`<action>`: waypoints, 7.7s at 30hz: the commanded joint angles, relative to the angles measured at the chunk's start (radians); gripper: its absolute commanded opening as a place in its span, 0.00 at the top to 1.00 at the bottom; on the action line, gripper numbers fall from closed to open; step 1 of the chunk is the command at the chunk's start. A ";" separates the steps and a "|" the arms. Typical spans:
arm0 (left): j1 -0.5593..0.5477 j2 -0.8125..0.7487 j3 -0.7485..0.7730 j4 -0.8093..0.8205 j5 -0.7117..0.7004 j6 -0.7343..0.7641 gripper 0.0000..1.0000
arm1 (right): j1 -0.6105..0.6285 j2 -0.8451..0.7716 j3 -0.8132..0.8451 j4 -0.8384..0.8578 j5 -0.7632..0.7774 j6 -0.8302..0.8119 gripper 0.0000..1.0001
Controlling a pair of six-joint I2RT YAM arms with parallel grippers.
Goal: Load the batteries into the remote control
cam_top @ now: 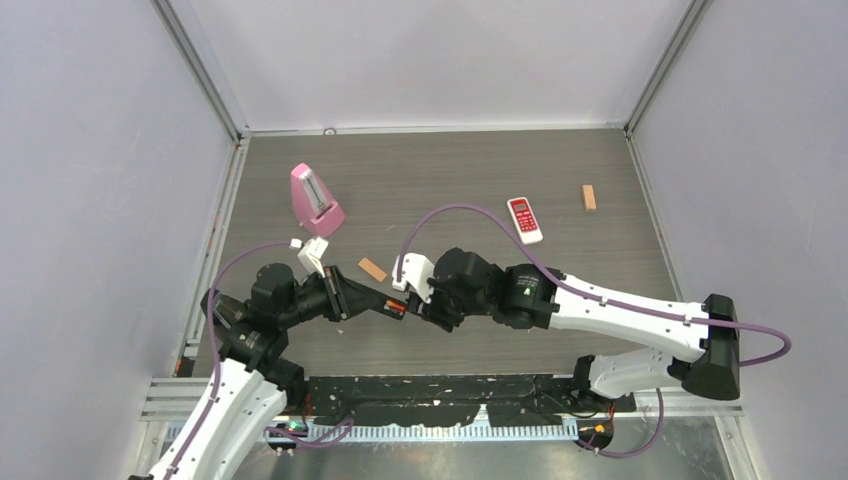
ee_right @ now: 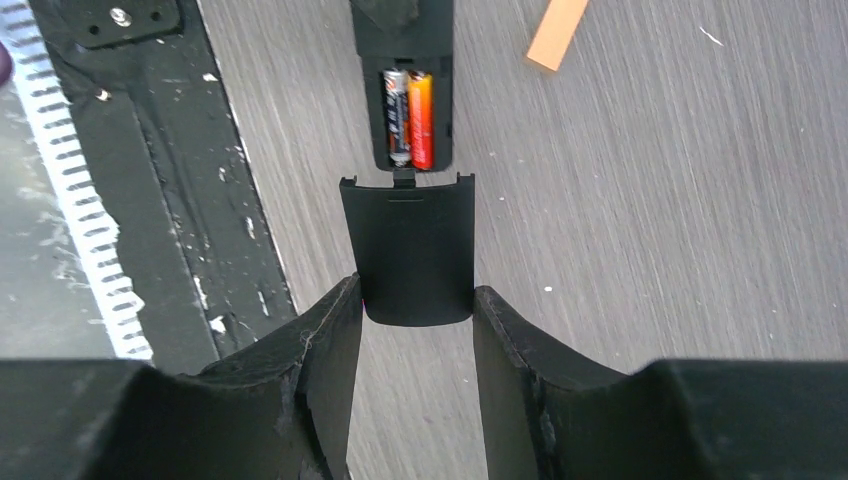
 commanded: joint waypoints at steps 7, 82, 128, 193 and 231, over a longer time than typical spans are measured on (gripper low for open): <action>0.003 -0.059 0.053 0.046 0.050 0.066 1.00 | 0.103 0.138 0.160 -0.008 0.113 0.124 0.69; 0.002 -0.033 0.032 0.126 0.224 -0.113 1.00 | 0.130 0.354 0.326 -0.042 0.131 0.173 0.63; 0.002 0.013 -0.069 0.371 0.265 -0.479 1.00 | 0.089 0.082 0.162 0.115 0.087 0.280 0.12; 0.002 -0.184 0.029 0.533 0.213 -0.859 1.00 | 0.040 -0.126 -0.324 0.937 0.042 1.383 0.85; 0.002 -0.134 0.253 0.212 0.487 -0.122 1.00 | 0.032 -0.238 -0.018 0.321 -0.398 0.491 0.15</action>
